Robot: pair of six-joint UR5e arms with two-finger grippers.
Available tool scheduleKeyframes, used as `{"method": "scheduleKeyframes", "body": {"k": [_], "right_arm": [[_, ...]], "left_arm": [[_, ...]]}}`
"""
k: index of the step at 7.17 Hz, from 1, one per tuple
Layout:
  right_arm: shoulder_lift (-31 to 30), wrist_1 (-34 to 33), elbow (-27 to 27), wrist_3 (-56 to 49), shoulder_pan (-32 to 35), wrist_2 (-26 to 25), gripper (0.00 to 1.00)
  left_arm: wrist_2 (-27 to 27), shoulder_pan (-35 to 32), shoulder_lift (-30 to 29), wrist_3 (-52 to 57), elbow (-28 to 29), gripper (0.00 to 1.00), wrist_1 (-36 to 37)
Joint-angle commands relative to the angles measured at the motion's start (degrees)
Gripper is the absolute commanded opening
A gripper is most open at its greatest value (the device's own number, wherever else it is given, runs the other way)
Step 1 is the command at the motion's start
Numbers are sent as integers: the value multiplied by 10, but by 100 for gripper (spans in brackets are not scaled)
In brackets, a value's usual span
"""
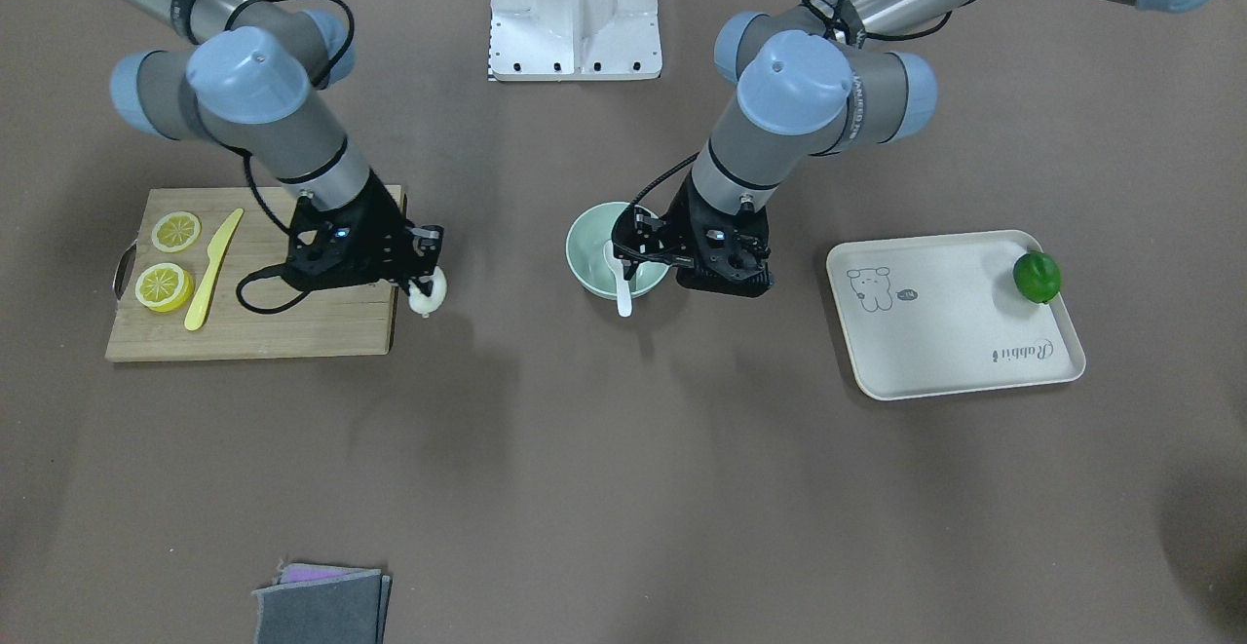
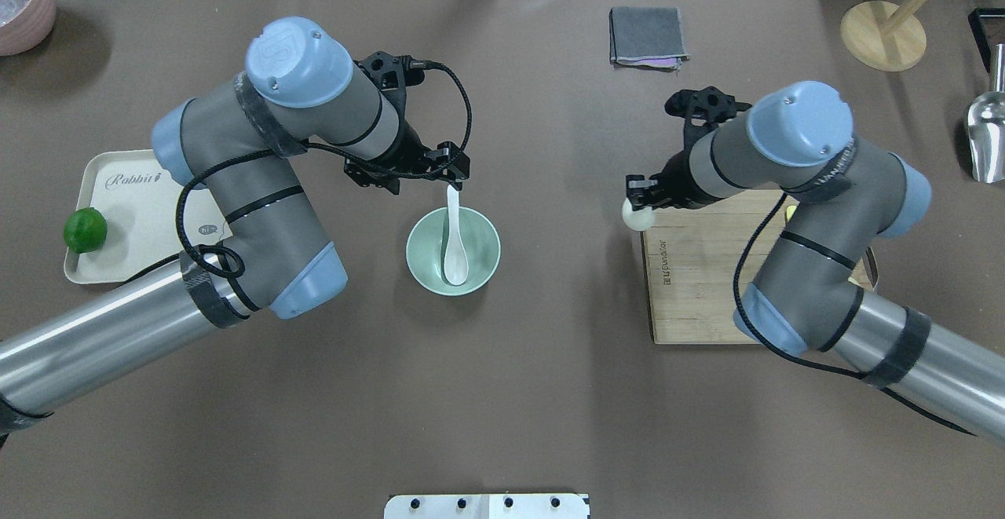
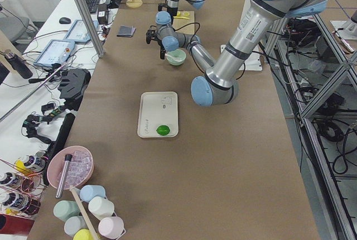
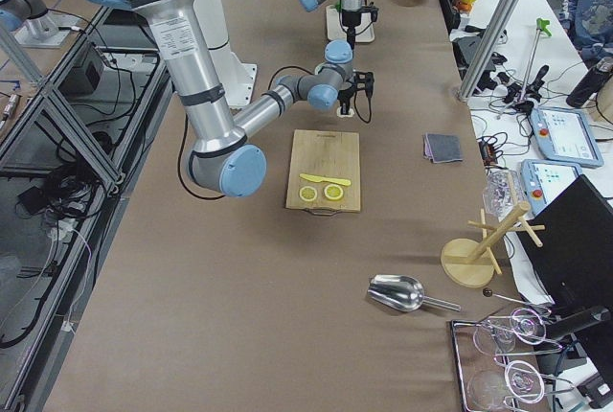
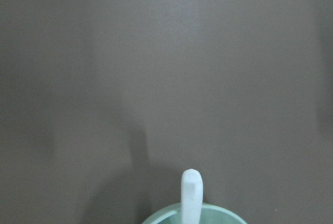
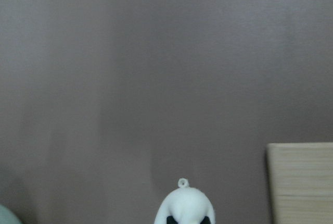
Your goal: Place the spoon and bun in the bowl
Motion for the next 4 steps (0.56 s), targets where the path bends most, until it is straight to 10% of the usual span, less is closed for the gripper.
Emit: {"method": "scheduleKeyframes", "body": {"k": [1,3,4], "right_arm": [[111,-75,-4,88,-80,-87,0],[155,-74,-43,119,-117,-142,0],[157,-69,-50,117,-114,-143,25]], "left_arm": [[-74,-74,88,106,-51,99,1],[-119,-130,131,198,-50,99,1],[-118,-129,131,199,-49,99,1]]}}
